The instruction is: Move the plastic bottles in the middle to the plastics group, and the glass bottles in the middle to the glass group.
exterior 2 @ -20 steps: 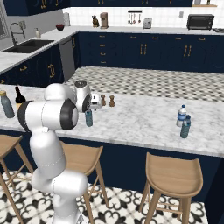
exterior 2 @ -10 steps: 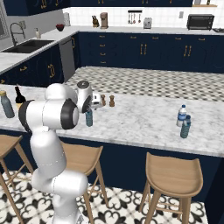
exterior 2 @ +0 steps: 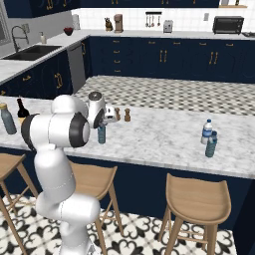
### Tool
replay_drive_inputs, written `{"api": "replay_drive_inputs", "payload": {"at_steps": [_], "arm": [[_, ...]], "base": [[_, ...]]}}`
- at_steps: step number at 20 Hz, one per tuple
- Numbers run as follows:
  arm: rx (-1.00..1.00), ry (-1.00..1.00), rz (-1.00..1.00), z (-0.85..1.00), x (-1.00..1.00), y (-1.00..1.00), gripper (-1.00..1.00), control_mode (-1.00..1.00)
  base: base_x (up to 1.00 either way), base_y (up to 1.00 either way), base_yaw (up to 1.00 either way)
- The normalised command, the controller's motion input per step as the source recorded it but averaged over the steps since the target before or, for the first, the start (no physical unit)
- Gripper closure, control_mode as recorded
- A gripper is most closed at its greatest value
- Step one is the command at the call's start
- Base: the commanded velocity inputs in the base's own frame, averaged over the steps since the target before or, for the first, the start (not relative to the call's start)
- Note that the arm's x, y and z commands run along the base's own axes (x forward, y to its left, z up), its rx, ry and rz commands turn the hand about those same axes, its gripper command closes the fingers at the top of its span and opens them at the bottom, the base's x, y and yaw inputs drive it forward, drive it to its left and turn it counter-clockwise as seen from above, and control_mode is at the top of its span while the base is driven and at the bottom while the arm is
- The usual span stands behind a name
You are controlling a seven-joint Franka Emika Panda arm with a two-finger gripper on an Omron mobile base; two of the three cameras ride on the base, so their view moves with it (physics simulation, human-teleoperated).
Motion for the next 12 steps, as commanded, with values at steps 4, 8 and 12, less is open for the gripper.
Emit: {"api": "replay_drive_inputs", "payload": {"at_steps": [4,8,12], "arm": [[0.0,-0.02,-0.02,0.4,-0.17,-0.18,1.0,-1.0],[0.0,-0.04,-0.13,0.69,-0.28,-0.82,1.0,-1.0],[0.03,0.0,-0.2,0.68,-0.03,-1.0,1.0,-1.0]], "base": [[0.0,0.0,0.0],[0.0,0.0,0.0],[0.0,0.0,0.0]]}}
